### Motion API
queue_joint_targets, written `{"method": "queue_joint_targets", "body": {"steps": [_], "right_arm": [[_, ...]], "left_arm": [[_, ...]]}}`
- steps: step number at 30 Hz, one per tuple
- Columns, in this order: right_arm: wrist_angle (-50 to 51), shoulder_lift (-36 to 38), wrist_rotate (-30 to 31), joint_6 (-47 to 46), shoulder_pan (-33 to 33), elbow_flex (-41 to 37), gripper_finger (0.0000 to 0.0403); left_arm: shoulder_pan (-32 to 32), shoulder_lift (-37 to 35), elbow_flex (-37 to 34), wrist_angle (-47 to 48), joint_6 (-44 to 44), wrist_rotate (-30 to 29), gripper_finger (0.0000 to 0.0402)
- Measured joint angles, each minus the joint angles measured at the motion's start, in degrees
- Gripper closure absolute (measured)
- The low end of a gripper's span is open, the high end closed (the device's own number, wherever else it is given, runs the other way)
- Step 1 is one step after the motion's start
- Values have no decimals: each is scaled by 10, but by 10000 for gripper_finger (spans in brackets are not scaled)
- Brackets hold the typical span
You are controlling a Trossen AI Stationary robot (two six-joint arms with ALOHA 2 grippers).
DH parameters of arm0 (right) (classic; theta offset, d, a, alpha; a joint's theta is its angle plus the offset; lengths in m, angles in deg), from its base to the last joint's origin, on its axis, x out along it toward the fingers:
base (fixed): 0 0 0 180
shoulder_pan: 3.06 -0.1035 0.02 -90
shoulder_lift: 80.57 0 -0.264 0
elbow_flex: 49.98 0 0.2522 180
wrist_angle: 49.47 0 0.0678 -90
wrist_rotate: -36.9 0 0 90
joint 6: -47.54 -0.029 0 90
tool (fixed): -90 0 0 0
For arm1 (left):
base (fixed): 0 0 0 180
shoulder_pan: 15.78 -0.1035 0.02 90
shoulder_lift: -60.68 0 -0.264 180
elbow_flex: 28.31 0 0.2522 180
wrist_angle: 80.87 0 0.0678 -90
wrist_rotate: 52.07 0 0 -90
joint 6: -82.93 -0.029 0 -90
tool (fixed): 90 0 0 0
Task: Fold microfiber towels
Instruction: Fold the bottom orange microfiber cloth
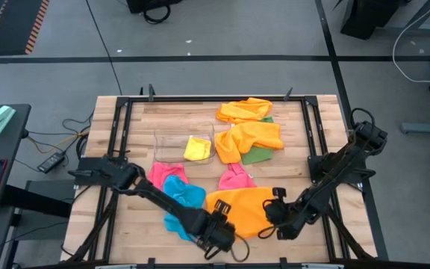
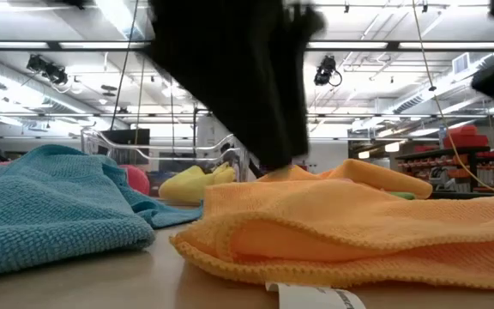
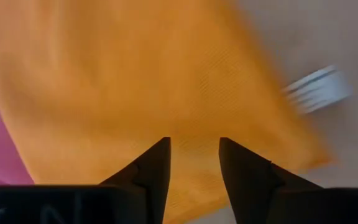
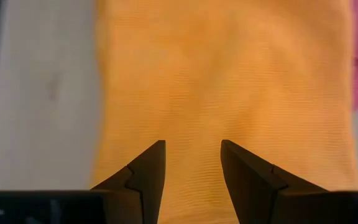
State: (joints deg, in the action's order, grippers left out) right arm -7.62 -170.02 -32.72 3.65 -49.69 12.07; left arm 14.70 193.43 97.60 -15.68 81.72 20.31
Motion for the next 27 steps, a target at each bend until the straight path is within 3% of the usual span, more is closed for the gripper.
{"method": "queue_joint_targets", "body": {"steps": [8, 15, 27], "right_arm": [[-73, 0, 19, 16, 32, -71, 240], [-101, 2, -21, -13, 36, -118, 240], [-9, 1, -40, -18, 14, -89, 263]], "left_arm": [[-41, 30, -1, 68, 49, 1, 288], [-40, 30, -1, 67, 66, 3, 300], [-39, 39, 1, 56, 63, 5, 304]]}}
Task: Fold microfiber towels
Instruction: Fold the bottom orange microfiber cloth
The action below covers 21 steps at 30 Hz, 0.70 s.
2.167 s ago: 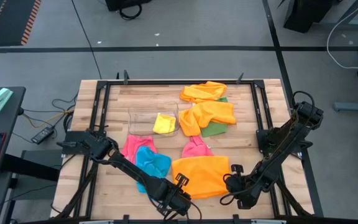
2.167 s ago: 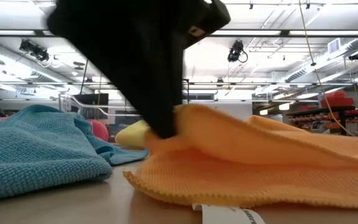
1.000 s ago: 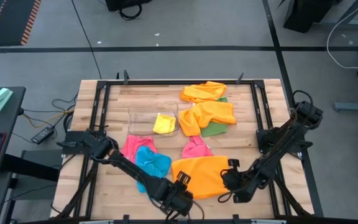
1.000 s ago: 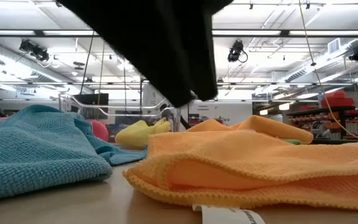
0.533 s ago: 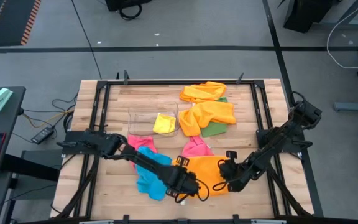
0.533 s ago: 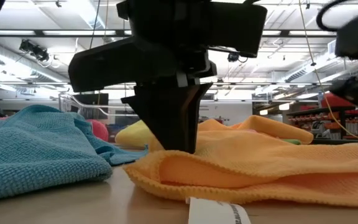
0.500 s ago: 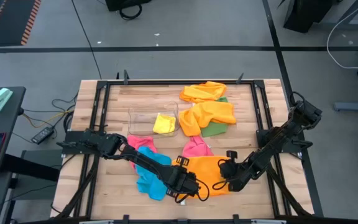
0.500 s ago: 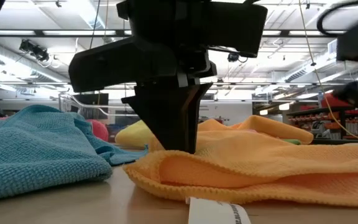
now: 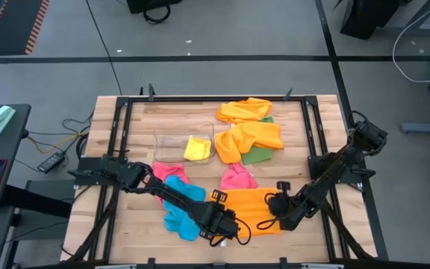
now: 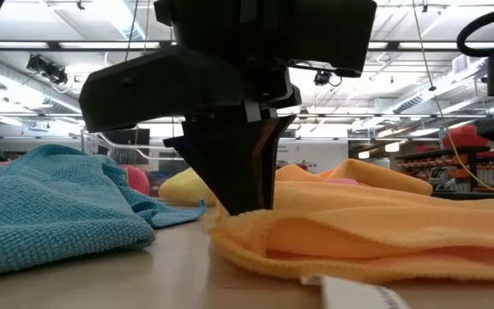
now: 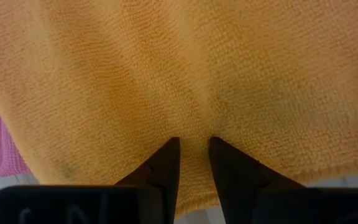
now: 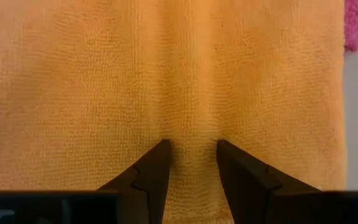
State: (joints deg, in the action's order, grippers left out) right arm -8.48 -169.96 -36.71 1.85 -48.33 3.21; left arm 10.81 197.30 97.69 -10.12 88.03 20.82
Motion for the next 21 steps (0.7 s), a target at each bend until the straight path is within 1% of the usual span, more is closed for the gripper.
{"method": "queue_joint_targets", "body": {"steps": [10, 17, 21], "right_arm": [[49, -1, -8, 23, 0, 37, 269], [50, -1, 19, 39, 0, 55, 269], [47, -1, 28, 39, 0, 55, 269]], "left_arm": [[4, -1, -1, 4, -4, 2, 308], [14, -13, 5, 20, -27, 9, 317], [24, -16, 14, 24, -51, 7, 313]]}}
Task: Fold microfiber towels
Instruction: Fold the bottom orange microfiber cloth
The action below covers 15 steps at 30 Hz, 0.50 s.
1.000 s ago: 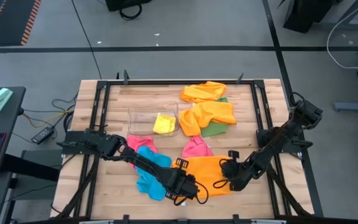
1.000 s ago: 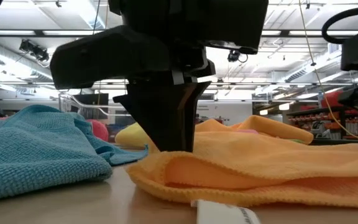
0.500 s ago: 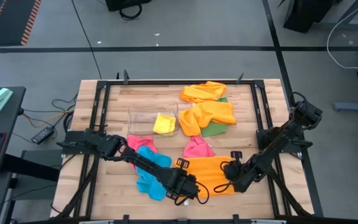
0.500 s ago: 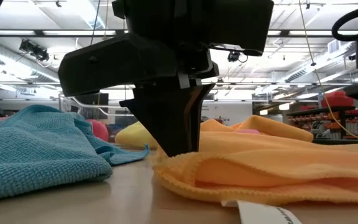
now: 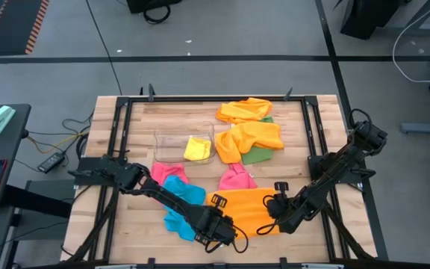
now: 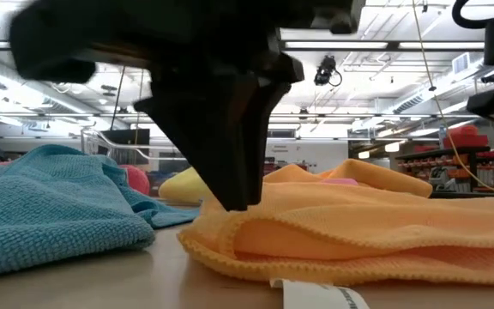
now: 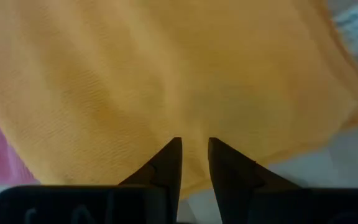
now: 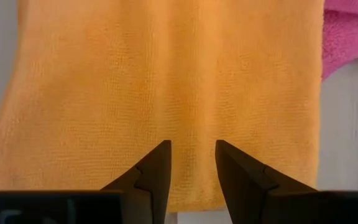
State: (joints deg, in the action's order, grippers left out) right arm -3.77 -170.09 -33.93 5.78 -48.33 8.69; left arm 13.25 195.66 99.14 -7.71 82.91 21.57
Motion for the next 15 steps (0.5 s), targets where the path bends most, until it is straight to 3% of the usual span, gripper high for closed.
{"method": "queue_joint_targets", "body": {"steps": [4, 9, 15], "right_arm": [[-2, 0, 2, 0, 0, 0, 269], [-3, 0, 5, -2, 0, 0, 269], [-4, 0, 7, -2, 0, 0, 269]], "left_arm": [[15, -1, 13, 11, -67, -3, 306], [37, -1, 12, 60, -246, -27, 293], [43, 2, 12, 66, -310, -92, 255]]}}
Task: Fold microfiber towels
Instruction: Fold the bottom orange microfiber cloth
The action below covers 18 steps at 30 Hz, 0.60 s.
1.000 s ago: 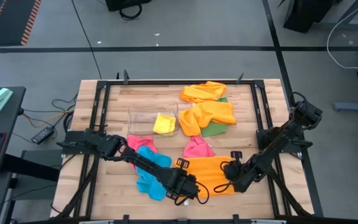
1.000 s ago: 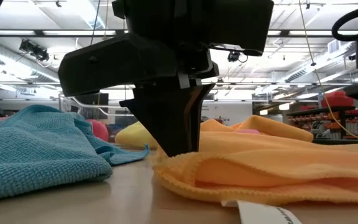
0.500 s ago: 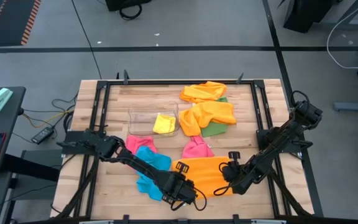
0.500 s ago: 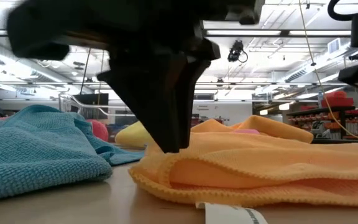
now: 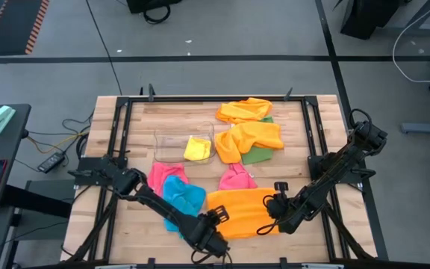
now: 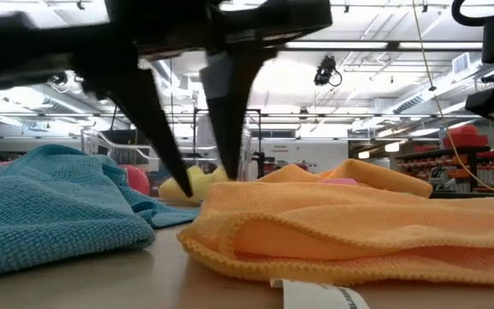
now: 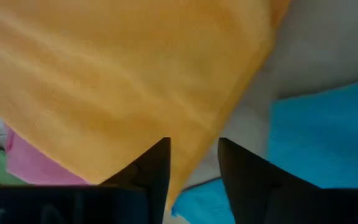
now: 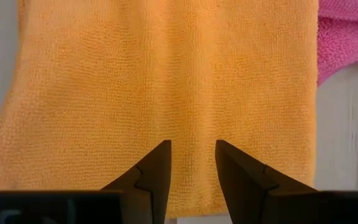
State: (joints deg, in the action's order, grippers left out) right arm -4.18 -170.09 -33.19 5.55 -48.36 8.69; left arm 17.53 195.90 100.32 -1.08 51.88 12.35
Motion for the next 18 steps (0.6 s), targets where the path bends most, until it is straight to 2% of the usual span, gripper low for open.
{"method": "queue_joint_targets", "body": {"steps": [4, 10, 15, 18], "right_arm": [[-2, 0, 0, -1, 0, 0, 269], [-6, 0, 2, -2, 0, 0, 269], [-11, 0, 2, -1, 0, 0, 270], [-13, 0, 3, -1, 0, 0, 270]], "left_arm": [[-6, 6, 0, 2, -21, -1, 236], [-7, 8, -38, -6, -60, -7, 236], [3, 6, -70, -48, -103, -70, 248], [8, 6, -74, -53, -108, -81, 258]]}}
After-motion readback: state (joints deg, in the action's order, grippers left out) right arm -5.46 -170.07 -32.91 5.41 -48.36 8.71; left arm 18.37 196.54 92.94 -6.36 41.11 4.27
